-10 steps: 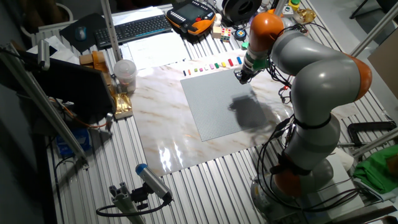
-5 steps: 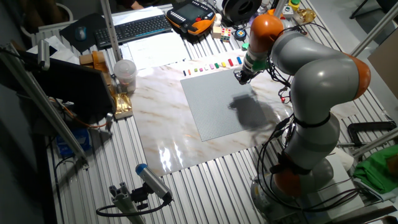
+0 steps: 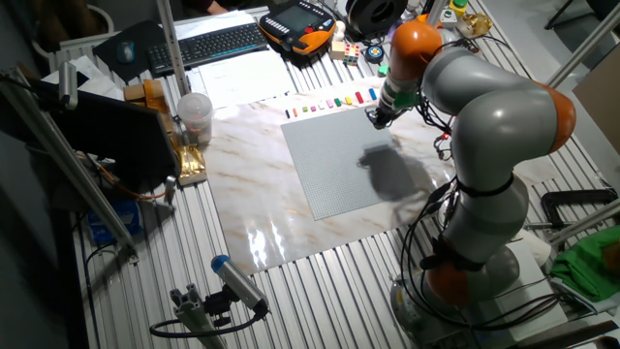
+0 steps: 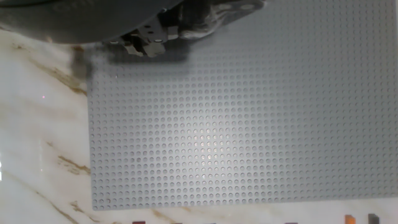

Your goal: Build with small Lego blocks

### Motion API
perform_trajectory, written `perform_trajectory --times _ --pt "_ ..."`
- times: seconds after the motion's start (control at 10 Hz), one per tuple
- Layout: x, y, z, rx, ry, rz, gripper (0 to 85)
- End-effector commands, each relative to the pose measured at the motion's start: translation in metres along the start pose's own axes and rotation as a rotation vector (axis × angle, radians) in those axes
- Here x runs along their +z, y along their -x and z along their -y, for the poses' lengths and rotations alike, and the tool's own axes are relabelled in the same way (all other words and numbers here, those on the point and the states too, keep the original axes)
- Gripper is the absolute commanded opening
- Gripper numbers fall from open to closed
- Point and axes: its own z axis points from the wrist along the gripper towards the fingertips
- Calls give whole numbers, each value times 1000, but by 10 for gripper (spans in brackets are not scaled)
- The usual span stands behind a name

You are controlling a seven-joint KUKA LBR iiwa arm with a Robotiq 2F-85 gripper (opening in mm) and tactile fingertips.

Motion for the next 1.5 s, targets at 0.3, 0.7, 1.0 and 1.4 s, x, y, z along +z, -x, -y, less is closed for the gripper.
perform_trajectory --times 0.3,0.7,1.0,1.4 --pt "5 6 2 -12 -5 3 7" --pt "5 6 2 0 -11 -9 7" --pt "5 6 2 9 -25 -7 7" --pt "5 6 2 1 -46 18 7"
